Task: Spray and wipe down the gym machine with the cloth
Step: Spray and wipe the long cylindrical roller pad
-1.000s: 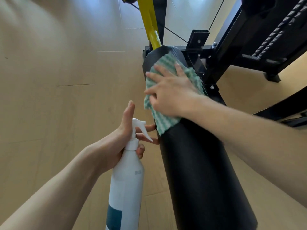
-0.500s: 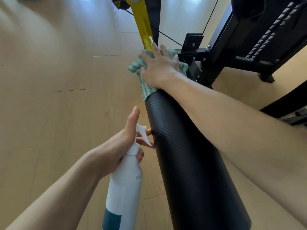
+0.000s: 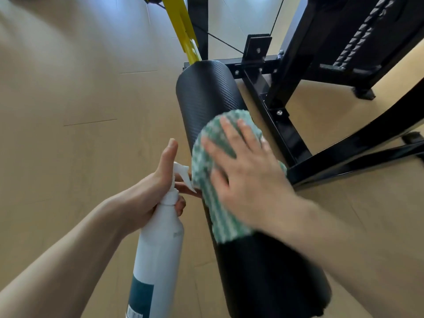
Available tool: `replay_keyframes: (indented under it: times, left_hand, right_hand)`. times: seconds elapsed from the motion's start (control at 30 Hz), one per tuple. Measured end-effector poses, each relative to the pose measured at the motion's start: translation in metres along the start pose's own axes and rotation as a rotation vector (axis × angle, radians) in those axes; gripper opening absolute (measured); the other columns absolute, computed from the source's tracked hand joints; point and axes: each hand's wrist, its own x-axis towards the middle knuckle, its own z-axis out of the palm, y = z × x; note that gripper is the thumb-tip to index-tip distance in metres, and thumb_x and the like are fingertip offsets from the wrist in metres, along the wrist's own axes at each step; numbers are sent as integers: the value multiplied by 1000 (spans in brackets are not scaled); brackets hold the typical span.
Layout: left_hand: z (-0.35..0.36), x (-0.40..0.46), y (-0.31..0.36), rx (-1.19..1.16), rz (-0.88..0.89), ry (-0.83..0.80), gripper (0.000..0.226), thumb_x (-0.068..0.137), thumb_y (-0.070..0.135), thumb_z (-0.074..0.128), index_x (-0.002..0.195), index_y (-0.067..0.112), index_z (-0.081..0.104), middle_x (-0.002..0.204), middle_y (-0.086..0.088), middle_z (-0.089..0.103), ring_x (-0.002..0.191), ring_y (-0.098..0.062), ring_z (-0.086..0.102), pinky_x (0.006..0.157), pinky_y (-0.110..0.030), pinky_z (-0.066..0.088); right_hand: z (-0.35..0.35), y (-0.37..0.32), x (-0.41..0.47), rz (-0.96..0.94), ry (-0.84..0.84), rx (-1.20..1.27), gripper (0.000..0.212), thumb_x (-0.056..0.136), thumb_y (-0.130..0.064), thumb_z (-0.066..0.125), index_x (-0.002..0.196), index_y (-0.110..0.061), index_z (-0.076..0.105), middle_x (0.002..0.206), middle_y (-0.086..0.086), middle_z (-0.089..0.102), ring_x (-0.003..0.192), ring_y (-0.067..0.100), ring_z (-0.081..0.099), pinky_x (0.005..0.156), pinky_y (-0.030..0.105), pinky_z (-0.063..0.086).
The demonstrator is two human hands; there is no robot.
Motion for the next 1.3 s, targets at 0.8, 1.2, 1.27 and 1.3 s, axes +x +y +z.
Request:
replay_keyframes:
  times: [0.8, 1.2, 1.27, 1.3]
  left_hand:
    - [18, -15, 12, 33, 16, 120, 97, 85, 92, 24, 61, 6, 64, 59, -9, 62, 55, -19, 46, 65, -35, 43]
    - [13, -5, 4, 59, 42, 90, 98, 87, 91, 23, 54, 10, 69, 58, -6, 62, 52, -17, 46, 61, -33, 43]
    - [13, -5, 6, 62, 62, 89, 98, 90, 87, 21, 67, 3, 66, 57, -5, 64, 53, -18, 45, 61, -32, 43]
    - [14, -5, 8, 67, 60, 89, 97, 91, 86, 19, 70, 3, 64, 57, -5, 65, 53, -18, 45, 61, -32, 42]
  right_hand:
    - [-5, 23, -1, 288, -41, 534, 89, 93, -74, 37, 159, -36, -9, 154, 8, 28, 131, 29, 43, 105, 50, 44]
    - [-9, -18, -8, 205, -55, 21, 77, 104, -51, 24, 158, -16, -19, 162, 29, -18, 152, 42, -12, 125, 53, -1]
    - [-13, -16, 46, 262, -32, 36, 73, 105, -47, 24, 160, -13, -11, 163, 32, -9, 152, 46, -2, 124, 54, 4]
    - [-15, -17, 70, 285, -25, 37, 72, 105, -46, 23, 160, -12, -9, 162, 33, -6, 152, 47, 1, 124, 55, 7]
